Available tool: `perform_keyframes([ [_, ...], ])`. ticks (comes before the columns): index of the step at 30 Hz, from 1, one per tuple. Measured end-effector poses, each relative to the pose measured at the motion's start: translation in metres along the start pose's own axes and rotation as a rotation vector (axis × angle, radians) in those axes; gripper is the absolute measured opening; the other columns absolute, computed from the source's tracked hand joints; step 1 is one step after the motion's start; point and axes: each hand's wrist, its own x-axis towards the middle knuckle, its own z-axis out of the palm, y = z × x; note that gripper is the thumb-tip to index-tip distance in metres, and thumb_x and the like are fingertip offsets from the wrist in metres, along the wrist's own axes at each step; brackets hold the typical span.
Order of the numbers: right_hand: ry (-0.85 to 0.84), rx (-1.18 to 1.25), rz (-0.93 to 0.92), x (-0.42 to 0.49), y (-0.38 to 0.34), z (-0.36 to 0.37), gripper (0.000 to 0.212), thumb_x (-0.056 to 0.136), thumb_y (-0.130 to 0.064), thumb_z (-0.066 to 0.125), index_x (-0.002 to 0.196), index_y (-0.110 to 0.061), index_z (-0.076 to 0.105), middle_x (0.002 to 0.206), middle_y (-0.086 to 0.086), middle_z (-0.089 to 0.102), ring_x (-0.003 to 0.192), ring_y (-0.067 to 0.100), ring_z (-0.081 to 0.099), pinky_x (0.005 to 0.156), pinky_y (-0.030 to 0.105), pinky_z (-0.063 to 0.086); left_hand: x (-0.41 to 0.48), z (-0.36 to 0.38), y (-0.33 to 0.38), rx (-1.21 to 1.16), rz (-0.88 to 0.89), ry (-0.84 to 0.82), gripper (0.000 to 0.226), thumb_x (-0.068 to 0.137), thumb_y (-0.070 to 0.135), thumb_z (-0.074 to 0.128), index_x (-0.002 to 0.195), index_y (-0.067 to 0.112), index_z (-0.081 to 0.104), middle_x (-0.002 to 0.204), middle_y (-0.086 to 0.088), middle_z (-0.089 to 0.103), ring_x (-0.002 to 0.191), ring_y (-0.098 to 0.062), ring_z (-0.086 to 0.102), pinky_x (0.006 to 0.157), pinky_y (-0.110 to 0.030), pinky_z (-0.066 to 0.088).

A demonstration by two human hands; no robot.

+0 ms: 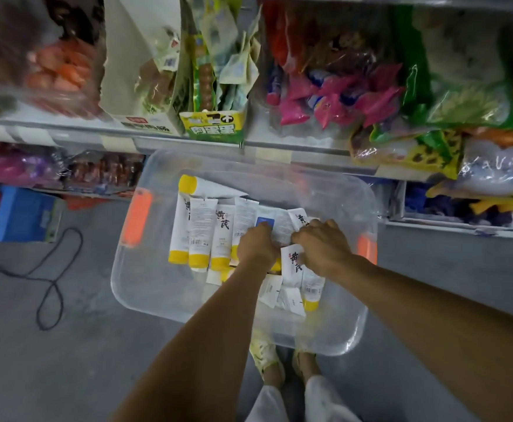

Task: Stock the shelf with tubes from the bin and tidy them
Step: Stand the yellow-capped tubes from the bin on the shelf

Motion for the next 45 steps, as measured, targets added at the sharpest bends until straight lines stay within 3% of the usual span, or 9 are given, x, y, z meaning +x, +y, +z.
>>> perform_keyframes([
  [5,-0.091,0.198,-0.071,-0.004,0.012,-0.012,0.029,0.077,-0.028,0.075,0.105,-0.026,0.071,0.113,0.002,0.066,0.111,0.024,0.057,0.09,0.032,0.043,0.002,-0.009,0.008,0.102,0.018,-0.086,0.042,0.085,0.021,0.066,0.123,0.007,0.052,0.124,-0.013,0.058,0.117,-0.033,0.056,0.094,-0.036,0.046],
  [10,-0.14,0.416,-0.063,-0.025,0.015,-0.03,0.015,0.078,-0.019,0.073,0.09,-0.013,0.066,0.102,0.003,0.067,0.096,0.022,0.061,0.082,0.035,0.05,-0.015,-0.047,-0.015,-0.323,-0.168,-0.239,0.051,0.063,0.029,0.081,0.103,0.003,0.064,0.089,-0.009,0.065,0.076,-0.023,0.064,0.061,-0.028,0.054],
  [14,-0.035,0.672,-0.035,-0.049,0.018,-0.066,0.039,0.074,-0.008,0.076,0.061,-0.024,0.043,0.069,-0.005,0.049,0.064,0.011,0.045,0.059,0.03,0.037,-0.056,-0.073,-0.031,-0.721,-0.191,-0.267,0.039,0.062,0.023,0.071,0.095,0.002,0.068,0.088,-0.013,0.067,0.078,-0.027,0.066,0.079,-0.038,0.058],
  [20,0.096,1.147,0.035,-0.104,0.014,-0.148,0.017,0.084,-0.001,0.069,0.097,0.007,0.061,0.089,0.012,0.071,0.069,0.013,0.065,0.059,0.021,0.051,-0.122,-0.115,-0.01,-1.053,-0.028,-0.229,0.05,0.05,0.007,0.049,0.098,0.002,0.065,0.093,-0.012,0.074,0.087,-0.028,0.065,0.081,-0.041,0.051],
  [26,0.241,1.316,0.023,-0.154,-0.013,-0.215,0.008,0.089,-0.01,0.065,0.095,-0.016,0.067,0.078,0.003,0.075,0.063,0.014,0.069,0.062,0.032,0.058,-0.188,-0.165,0.036,-1.043,0.213,-0.17,0.04,0.073,0.015,0.076,0.111,0.018,0.062,0.105,-0.004,0.073,0.098,-0.025,0.069,0.09,-0.047,0.053],
  [33,0.393,1.458,-0.095,-0.221,-0.026,-0.275,0.011,0.089,-0.016,0.066,0.096,-0.008,0.067,0.086,0.012,0.071,0.069,0.021,0.067,0.069,0.037,0.058,-0.243,-0.221,0.078,-1.018,0.46,-0.083,0.04,0.077,0.005,0.077,0.113,0.013,0.063,0.109,-0.008,0.073,0.097,-0.021,0.071,0.085,-0.036,0.057],
  [38,0.188,1.33,-0.148,-0.259,-0.015,-0.301,0.037,0.082,-0.015,0.074,0.117,-0.009,0.063,0.108,0.018,0.072,0.093,0.032,0.065,0.084,0.049,0.054,-0.271,-0.254,0.117,-1.037,0.593,-0.009,0.05,0.071,0.007,0.082,0.117,0.004,0.062,0.108,-0.014,0.073,0.096,-0.029,0.071,0.078,-0.041,0.06],
  [41,0.307,1.313,-0.145,-0.278,-0.008,-0.319,0.031,0.086,-0.005,0.068,0.117,-0.005,0.062,0.1,0.012,0.075,0.087,0.028,0.071,0.078,0.047,0.059,-0.288,-0.269,0.144,-1.024,0.642,0.083,0.073,0.054,0.026,0.087,0.118,0.007,0.058,0.109,-0.014,0.072,0.096,-0.03,0.071,0.083,-0.051,0.058],
  [45,0.486,1.228,-0.173,-0.307,0.012,-0.347,0.032,0.086,-0.004,0.069,0.117,-0.005,0.063,0.104,0.01,0.074,0.083,0.017,0.072,0.068,0.031,0.058,-0.307,-0.281,0.18,-1.002,0.768,0.155,0.051,0.075,0.024,0.082,0.119,0.018,0.057,0.109,-0.001,0.073,0.099,-0.019,0.07,0.089,-0.042,0.057],
])
